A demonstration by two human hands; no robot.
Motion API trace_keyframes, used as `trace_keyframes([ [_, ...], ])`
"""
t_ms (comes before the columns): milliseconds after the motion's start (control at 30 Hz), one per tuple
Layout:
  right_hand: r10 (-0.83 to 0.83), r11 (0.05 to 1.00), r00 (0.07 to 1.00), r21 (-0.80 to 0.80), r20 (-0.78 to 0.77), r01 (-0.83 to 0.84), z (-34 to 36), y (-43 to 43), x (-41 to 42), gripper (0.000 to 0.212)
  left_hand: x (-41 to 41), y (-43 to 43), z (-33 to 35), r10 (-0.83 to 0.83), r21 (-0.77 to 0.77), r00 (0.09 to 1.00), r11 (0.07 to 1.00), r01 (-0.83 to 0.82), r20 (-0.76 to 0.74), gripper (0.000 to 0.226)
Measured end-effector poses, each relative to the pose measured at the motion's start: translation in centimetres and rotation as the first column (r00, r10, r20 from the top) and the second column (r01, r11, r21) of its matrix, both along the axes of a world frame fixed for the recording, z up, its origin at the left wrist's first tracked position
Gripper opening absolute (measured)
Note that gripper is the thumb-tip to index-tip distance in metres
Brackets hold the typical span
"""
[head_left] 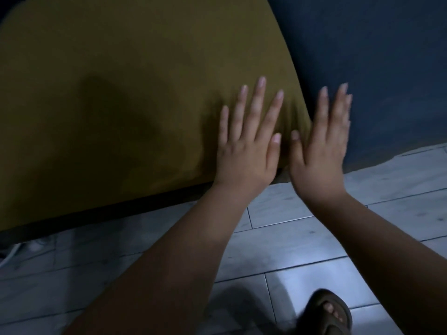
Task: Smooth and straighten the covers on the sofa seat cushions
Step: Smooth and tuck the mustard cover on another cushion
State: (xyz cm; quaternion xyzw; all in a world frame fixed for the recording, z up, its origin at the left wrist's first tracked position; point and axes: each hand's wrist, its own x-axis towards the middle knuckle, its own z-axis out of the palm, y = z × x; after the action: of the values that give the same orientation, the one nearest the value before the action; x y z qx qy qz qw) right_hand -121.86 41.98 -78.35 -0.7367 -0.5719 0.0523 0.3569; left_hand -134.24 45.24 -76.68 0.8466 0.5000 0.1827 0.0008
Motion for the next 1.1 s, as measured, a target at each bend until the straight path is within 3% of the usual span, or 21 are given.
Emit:
trace_keyframes([
  [67,-0.064,0.997,0.997,0.036,-0.050,0.066,-0.3,-0.1,0.1,0.059,0.3,-0.2,-0.4,0.006,0.034,0.999,0.999,-0.007,0.033,0.057],
  [133,-0.039,0.999,0.998,0.004,-0.046,0.039,-2.1,0.0,0.0,0.057,-0.3,-0.3,-2.8,0.031,-0.021,0.997,0.999,-0.033,-0.074,0.057],
  [233,0.118,0.963,0.992,-0.248,0.051,-0.102,-6.0,0.1,-0.5,0.065,-1.2,-0.1,-5.6,0.020,-0.135,0.959,0.989,-0.060,-0.282,0.058],
  [300,0.116,0.948,0.987,-0.308,0.111,-0.077,-7.2,0.1,-1.0,0.067,-1.4,0.2,-5.4,-0.008,-0.178,0.966,0.983,-0.039,-0.257,0.060],
  [433,0.059,0.959,0.989,-0.284,0.132,-0.020,-6.3,-0.2,-1.7,0.064,-4.2,-0.9,-4.5,-0.154,-0.121,0.975,0.983,0.136,-0.157,0.063],
  [533,0.012,0.964,0.991,-0.266,0.131,0.023,-5.4,-0.5,-4.0,0.060,-8.2,-3.1,-4.8,-0.127,-0.102,0.974,0.989,0.109,-0.189,0.069],
  [600,0.082,0.975,0.984,-0.216,0.159,-0.046,-4.5,-1.0,-6.1,0.060,-10.7,-4.7,-5.3,-0.085,-0.082,0.987,0.994,0.075,-0.135,0.068],
  [733,0.447,0.894,0.870,-0.091,0.209,-0.438,-4.6,-3.6,-12.6,0.059,-16.5,-8.4,-8.3,-0.061,-0.153,0.998,0.987,0.057,-0.022,0.057],
  [800,0.523,0.852,0.812,-0.142,0.259,-0.504,-5.5,-4.9,-15.1,0.059,-18.7,-9.9,-9.5,0.047,-0.243,0.998,0.969,-0.056,-0.044,0.057],
  [900,0.668,0.744,0.665,-0.285,0.335,-0.604,-7.3,-6.0,-17.7,0.055,-21.0,-10.8,-11.2,0.132,-0.241,0.982,0.957,-0.162,-0.136,0.053],
  [967,0.746,0.665,0.589,-0.381,0.311,-0.642,-8.1,-5.9,-18.8,0.052,-21.5,-10.2,-11.8,0.280,-0.436,0.958,0.856,-0.278,-0.061,0.039],
  [1000,0.759,0.640,0.607,-0.448,0.237,-0.625,-8.2,-5.9,-19.4,0.049,-21.2,-9.5,-11.4,0.460,-0.633,0.886,0.704,-0.322,0.061,0.033],
  [1033,0.734,0.629,0.664,-0.513,0.142,-0.585,-8.4,-5.8,-19.9,0.045,-21.0,-8.7,-10.6,0.705,-0.838,0.687,0.475,-0.270,0.178,0.031],
  [1067,0.693,0.622,0.716,-0.572,0.085,-0.535,-8.7,-5.7,-20.3,0.042,-20.8,-7.9,-10.0,0.883,-0.957,0.417,0.276,-0.090,0.216,0.031],
  [1100,0.654,0.642,0.753,-0.583,0.077,-0.498,-8.8,-5.6,-20.6,0.040,-20.8,-7.2,-9.9,0.943,-0.970,0.231,0.223,0.092,0.239,0.033],
])
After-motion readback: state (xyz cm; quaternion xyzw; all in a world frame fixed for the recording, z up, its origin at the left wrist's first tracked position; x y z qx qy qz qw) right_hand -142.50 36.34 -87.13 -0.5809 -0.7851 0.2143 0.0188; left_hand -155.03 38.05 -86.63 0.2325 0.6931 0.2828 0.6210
